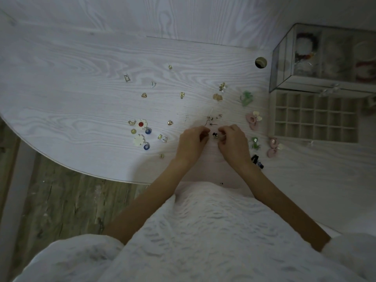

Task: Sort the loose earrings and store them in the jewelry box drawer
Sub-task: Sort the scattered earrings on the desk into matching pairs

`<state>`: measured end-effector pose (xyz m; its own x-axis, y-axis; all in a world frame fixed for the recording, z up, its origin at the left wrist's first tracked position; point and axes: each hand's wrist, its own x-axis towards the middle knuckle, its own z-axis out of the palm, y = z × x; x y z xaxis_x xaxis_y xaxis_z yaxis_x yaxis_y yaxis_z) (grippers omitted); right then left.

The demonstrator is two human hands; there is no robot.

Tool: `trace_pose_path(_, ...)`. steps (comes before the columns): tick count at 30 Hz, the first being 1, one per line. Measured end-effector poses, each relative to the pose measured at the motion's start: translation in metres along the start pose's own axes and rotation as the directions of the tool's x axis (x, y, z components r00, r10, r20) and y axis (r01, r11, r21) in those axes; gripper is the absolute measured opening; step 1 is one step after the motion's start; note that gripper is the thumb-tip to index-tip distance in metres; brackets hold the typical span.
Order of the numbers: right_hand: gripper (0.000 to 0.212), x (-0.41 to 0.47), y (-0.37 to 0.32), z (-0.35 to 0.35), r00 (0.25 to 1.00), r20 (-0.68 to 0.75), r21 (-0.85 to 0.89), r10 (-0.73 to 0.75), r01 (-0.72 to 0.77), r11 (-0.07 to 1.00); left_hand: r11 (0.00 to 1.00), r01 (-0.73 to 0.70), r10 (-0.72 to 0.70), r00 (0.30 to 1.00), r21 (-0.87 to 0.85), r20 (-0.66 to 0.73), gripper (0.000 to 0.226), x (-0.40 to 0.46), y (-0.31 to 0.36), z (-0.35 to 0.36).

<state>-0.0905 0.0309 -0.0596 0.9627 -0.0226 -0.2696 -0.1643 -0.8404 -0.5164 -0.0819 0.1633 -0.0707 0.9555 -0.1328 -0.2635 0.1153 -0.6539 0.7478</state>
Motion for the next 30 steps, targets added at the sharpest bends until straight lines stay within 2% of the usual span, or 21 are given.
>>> trace_pose_path(6,0.032,0.002,-0.008,-0.001,0.999,0.049,-0.037,0.01,-0.008,0.999,0.99,-0.063,0.054,0.996,0.123,0.074,0.025,0.0,0.004,0.0)
trace_pose_path(9,0.034,0.001,-0.013,-0.01,0.997,0.061,-0.151,-0.047,0.055,0.987,0.984,-0.073,0.064,0.996,0.162,0.062,0.025,-0.005,0.001,-0.01)
trace_pose_path(13,0.026,0.009,-0.03,-0.027,0.961,-0.034,-0.236,-0.274,0.259,0.937,0.966,-0.093,0.135,0.977,0.241,-0.165,0.021,-0.017,-0.012,-0.048)
trace_pose_path(16,0.027,0.045,-0.043,-0.02,0.91,0.005,-0.199,-0.415,0.407,0.891,0.955,0.028,0.079,0.935,0.295,-0.345,0.021,-0.03,-0.039,-0.078)
trace_pose_path(19,0.033,0.086,-0.061,-0.002,0.885,0.067,-0.203,-0.46,0.464,0.862,0.941,0.108,0.037,0.909,0.321,-0.415,0.019,-0.043,-0.067,-0.093)
trace_pose_path(25,0.026,0.124,-0.078,0.026,0.915,0.081,-0.174,-0.396,0.404,0.898,0.936,0.164,-0.045,0.934,0.312,-0.355,0.027,-0.053,-0.08,-0.081)
trace_pose_path(30,0.018,0.1,-0.074,0.033,0.872,0.117,-0.115,-0.475,0.487,0.866,0.953,0.13,-0.054,0.962,0.274,-0.269,0.028,-0.048,-0.069,-0.068)
